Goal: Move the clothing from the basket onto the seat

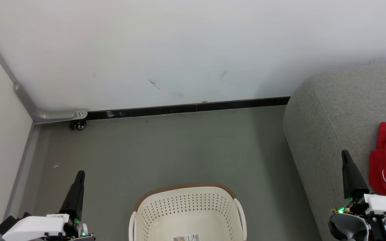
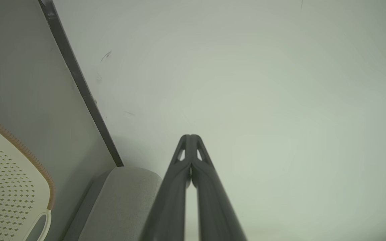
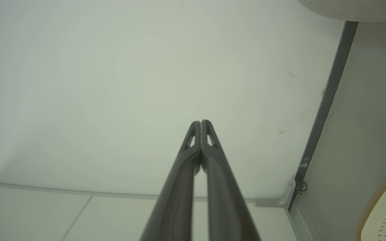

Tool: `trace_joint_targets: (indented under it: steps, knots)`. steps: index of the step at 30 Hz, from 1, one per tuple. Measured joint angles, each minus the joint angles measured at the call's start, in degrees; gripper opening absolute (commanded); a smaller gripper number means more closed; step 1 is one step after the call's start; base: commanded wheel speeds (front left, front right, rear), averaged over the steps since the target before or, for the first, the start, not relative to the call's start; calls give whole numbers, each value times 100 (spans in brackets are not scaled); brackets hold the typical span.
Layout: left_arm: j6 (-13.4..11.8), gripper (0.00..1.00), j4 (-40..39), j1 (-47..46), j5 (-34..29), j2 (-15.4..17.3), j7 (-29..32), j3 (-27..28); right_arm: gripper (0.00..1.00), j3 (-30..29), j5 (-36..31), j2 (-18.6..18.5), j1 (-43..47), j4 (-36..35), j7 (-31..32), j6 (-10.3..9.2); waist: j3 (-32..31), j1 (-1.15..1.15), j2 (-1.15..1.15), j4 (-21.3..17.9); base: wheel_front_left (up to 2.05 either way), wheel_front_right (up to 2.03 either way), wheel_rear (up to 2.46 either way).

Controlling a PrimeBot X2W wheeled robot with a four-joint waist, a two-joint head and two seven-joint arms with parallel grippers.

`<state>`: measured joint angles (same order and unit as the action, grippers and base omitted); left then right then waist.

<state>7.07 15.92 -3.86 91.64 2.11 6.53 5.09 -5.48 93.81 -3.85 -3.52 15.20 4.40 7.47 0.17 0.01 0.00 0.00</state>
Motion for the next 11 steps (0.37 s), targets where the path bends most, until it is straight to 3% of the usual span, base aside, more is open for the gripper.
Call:
trace_joint_targets:
  steps: [11]
  knots:
    - [0,0,0,0,0,0,0,-2,0,-2,0,1,0,0,14,1,0,0,0,0,0,0,0]
